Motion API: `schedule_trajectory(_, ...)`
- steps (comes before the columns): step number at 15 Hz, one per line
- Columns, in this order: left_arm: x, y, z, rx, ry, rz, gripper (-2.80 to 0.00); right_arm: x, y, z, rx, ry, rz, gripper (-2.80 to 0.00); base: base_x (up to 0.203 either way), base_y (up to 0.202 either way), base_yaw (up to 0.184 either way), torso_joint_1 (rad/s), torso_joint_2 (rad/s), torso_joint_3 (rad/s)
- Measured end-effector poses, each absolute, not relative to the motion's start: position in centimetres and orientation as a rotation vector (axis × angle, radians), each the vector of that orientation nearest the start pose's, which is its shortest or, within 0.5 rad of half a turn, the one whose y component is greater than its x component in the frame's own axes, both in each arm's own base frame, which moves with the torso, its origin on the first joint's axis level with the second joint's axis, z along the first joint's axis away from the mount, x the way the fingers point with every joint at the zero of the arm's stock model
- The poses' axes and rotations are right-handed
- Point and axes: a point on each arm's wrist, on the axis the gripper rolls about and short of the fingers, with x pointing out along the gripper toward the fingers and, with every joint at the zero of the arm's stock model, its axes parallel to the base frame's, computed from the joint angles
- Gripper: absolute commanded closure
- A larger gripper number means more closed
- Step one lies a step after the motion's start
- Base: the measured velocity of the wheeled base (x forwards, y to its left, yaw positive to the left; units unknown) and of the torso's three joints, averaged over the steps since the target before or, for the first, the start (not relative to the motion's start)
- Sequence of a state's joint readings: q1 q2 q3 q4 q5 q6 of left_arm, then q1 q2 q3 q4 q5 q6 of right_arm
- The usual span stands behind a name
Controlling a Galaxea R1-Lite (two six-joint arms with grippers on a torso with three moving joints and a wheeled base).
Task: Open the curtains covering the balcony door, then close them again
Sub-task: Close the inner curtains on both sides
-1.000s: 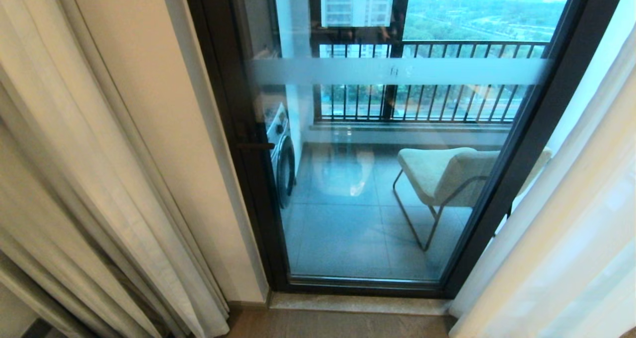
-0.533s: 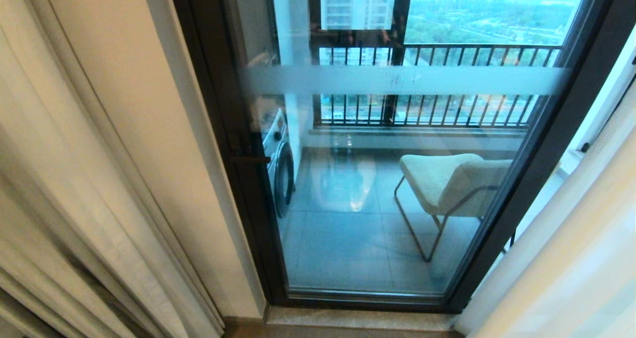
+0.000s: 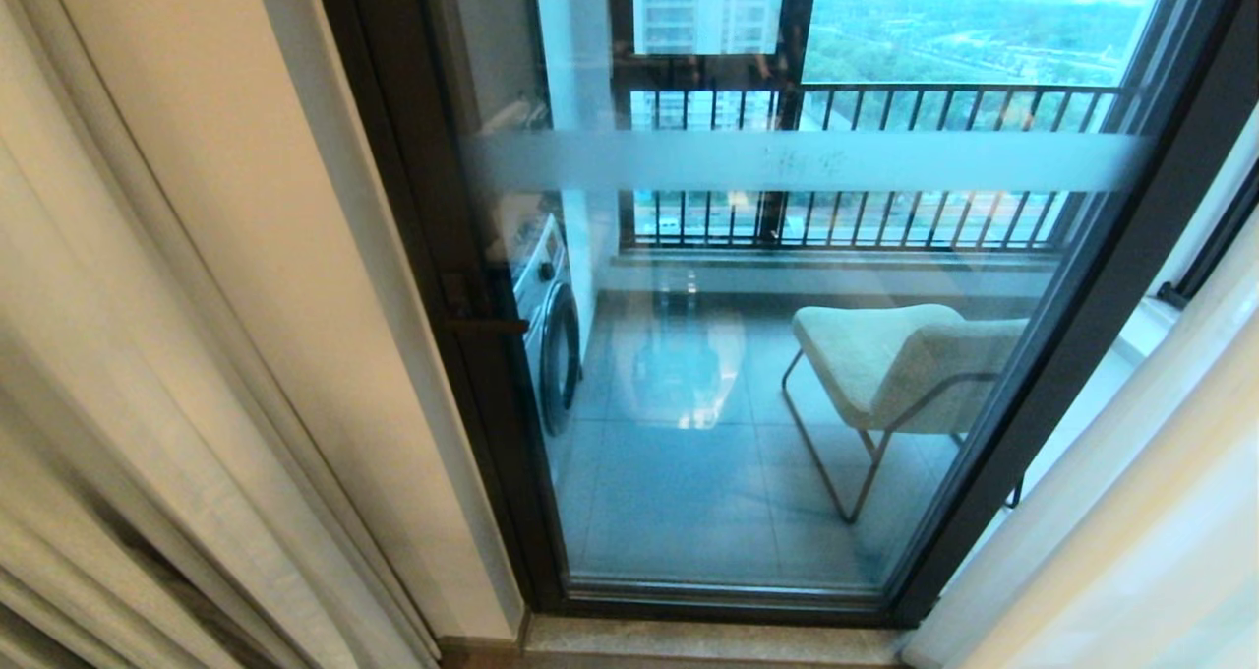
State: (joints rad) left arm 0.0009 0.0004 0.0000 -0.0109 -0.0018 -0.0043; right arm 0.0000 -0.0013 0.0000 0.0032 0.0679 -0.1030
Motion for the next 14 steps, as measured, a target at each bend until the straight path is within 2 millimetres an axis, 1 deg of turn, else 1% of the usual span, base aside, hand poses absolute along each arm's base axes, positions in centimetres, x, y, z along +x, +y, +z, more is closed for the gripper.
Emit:
schedule_trajectory(10,-2.3,0.0,7.7,-0.004,-0.013,0.002,0.0,-2.3,0.2,7.5,-0.103,-0.002,0.068,0.0,0.0,0.0,0.0,0.0,0.0,0.0)
schedule_trajectory(14,-2.5,0.0,9.1,0.005,-0.111,0.006,0.0,-2.3,0.2,7.5,-0.103,-0.002,0.068,0.0,0.0,0.0,0.0,0.0,0.0,0.0)
